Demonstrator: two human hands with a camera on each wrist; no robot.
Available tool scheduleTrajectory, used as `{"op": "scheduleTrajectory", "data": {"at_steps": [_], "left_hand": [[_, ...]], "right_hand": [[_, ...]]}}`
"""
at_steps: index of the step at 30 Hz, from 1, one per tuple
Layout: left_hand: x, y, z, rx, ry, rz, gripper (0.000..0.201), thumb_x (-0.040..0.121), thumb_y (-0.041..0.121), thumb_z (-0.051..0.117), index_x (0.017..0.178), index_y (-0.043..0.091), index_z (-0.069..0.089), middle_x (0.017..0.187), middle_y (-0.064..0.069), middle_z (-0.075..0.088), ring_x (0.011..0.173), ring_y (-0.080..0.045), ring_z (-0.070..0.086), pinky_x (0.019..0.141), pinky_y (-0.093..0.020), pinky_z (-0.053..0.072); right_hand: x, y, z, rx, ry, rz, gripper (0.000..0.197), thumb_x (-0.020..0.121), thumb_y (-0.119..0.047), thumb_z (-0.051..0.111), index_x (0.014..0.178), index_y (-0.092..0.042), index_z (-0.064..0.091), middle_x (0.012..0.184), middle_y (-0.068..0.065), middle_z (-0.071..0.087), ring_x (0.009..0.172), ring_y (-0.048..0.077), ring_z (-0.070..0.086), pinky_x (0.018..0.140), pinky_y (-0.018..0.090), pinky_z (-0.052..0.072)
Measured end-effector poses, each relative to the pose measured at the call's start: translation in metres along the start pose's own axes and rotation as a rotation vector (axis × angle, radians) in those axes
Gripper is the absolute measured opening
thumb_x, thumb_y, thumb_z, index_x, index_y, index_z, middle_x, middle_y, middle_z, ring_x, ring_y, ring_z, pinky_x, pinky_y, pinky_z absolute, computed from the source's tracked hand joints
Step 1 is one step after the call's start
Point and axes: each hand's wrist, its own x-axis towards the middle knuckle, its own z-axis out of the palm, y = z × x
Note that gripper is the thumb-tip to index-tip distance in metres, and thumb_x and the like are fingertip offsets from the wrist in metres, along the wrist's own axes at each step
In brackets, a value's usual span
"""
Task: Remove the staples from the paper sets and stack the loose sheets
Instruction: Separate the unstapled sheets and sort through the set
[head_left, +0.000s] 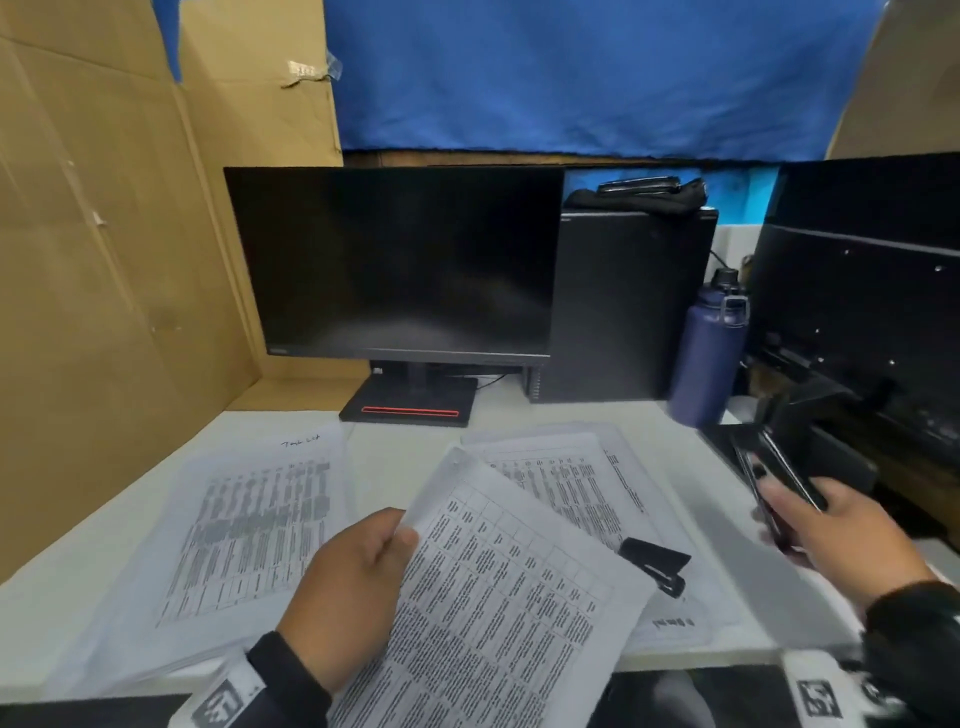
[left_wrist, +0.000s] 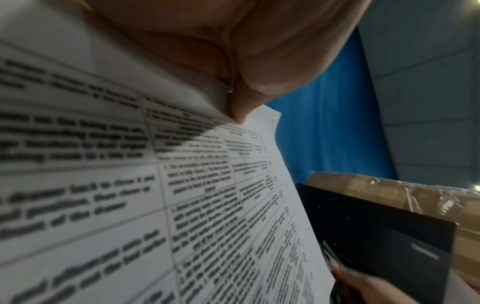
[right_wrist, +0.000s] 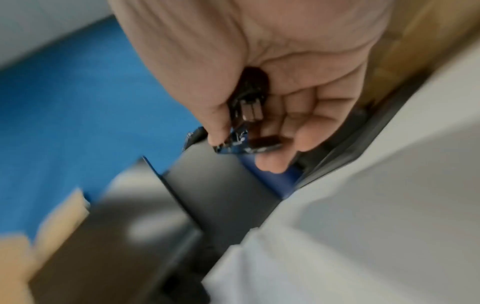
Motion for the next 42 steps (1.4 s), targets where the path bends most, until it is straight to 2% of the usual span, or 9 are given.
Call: {"op": "scheduleTrajectory", "data": {"at_steps": [4, 7, 11, 14, 19, 25, 30, 36, 42], "left_hand": [[-0.010, 0.015, 0.006, 0.058, -0.056, 0.091, 0.031, 0.106, 0.035, 0.047, 0.077, 0.024, 0.056, 0.055, 0.009, 0.048, 0.049, -0.006, 0.042, 0.050, -0.021, 0.032], [-0.019, 0.026, 0.011, 0.115, -0.089, 0.166, 0.025, 0.105, 0.039, 0.046, 0.081, 0.037, 0.052, 0.056, 0.012, 0.051, 0.050, -0.007, 0.045, 0.051, -0.023, 0.033], [-0.029, 0.035, 0.014, 0.163, -0.093, 0.240, 0.018, 0.104, 0.041, 0.044, 0.087, 0.037, 0.051, 0.070, 0.005, 0.061, 0.054, -0.009, 0.050, 0.052, -0.026, 0.037], [-0.035, 0.041, 0.017, 0.211, -0.090, 0.282, 0.024, 0.104, 0.040, 0.045, 0.083, 0.030, 0.053, 0.069, 0.005, 0.062, 0.060, -0.015, 0.056, 0.053, -0.031, 0.041], [-0.043, 0.049, 0.023, 0.234, -0.078, 0.312, 0.022, 0.104, 0.039, 0.044, 0.091, 0.030, 0.059, 0.062, 0.002, 0.060, 0.060, -0.015, 0.058, 0.057, -0.031, 0.046], [-0.043, 0.051, 0.026, 0.311, -0.046, 0.344, 0.021, 0.104, 0.040, 0.042, 0.090, 0.030, 0.054, 0.057, 0.004, 0.052, 0.056, -0.014, 0.054, 0.050, -0.022, 0.034], [-0.047, 0.056, 0.035, 0.329, -0.052, 0.366, 0.023, 0.105, 0.041, 0.041, 0.089, 0.028, 0.052, 0.056, 0.006, 0.050, 0.055, -0.011, 0.052, 0.048, -0.018, 0.031], [-0.052, 0.060, 0.042, 0.330, -0.091, 0.335, 0.026, 0.106, 0.042, 0.037, 0.087, 0.028, 0.048, 0.063, 0.002, 0.055, 0.062, -0.013, 0.057, 0.058, -0.028, 0.042], [-0.057, 0.061, 0.049, 0.371, -0.122, 0.326, 0.025, 0.106, 0.043, 0.036, 0.099, 0.027, 0.053, 0.070, 0.002, 0.060, 0.068, -0.015, 0.060, 0.068, -0.037, 0.051]], "right_hand": [[-0.040, -0.054, 0.009, 0.879, -0.293, 0.159, 0.061, 0.086, -0.063, 0.055, 0.122, -0.015, 0.070, 0.095, 0.006, 0.067, 0.082, 0.021, 0.055, 0.074, 0.036, 0.045], [-0.067, -0.070, 0.021, 1.055, -0.411, 0.105, 0.048, 0.090, -0.039, 0.060, 0.126, -0.008, 0.063, 0.107, 0.010, 0.066, 0.096, 0.027, 0.060, 0.080, 0.038, 0.050], [-0.099, -0.083, 0.040, 0.996, -0.450, -0.089, 0.027, 0.083, -0.013, 0.069, 0.108, -0.004, 0.063, 0.107, 0.014, 0.067, 0.109, 0.038, 0.063, 0.103, 0.057, 0.048], [-0.116, -0.088, 0.056, 0.751, -0.255, -0.169, 0.008, 0.085, -0.033, 0.076, 0.081, -0.027, 0.075, 0.087, 0.005, 0.076, 0.100, 0.039, 0.071, 0.099, 0.063, 0.050], [-0.124, -0.084, 0.069, 0.791, -0.222, -0.020, 0.062, 0.071, -0.078, 0.059, 0.089, -0.022, 0.076, 0.090, 0.001, 0.078, 0.095, 0.028, 0.071, 0.081, 0.043, 0.053], [-0.131, -0.090, 0.066, 0.674, -0.207, -0.117, 0.058, 0.085, -0.078, 0.044, 0.074, -0.032, 0.077, 0.083, -0.004, 0.079, 0.095, 0.024, 0.074, 0.100, 0.052, 0.051], [-0.135, -0.090, 0.069, 0.563, -0.119, -0.218, 0.063, 0.075, -0.079, 0.038, 0.078, -0.028, 0.074, 0.084, -0.004, 0.079, 0.085, 0.016, 0.075, 0.096, 0.048, 0.054], [-0.131, -0.082, 0.076, 0.482, -0.029, -0.231, 0.101, 0.055, -0.103, 0.030, 0.085, -0.015, 0.070, 0.082, 0.004, 0.077, 0.081, 0.021, 0.074, 0.084, 0.048, 0.058], [-0.132, -0.082, 0.075, 0.446, 0.023, -0.224, 0.068, 0.068, -0.078, 0.035, 0.073, -0.015, 0.060, 0.068, 0.001, 0.064, 0.068, 0.017, 0.061, 0.061, 0.029, 0.042]]}}
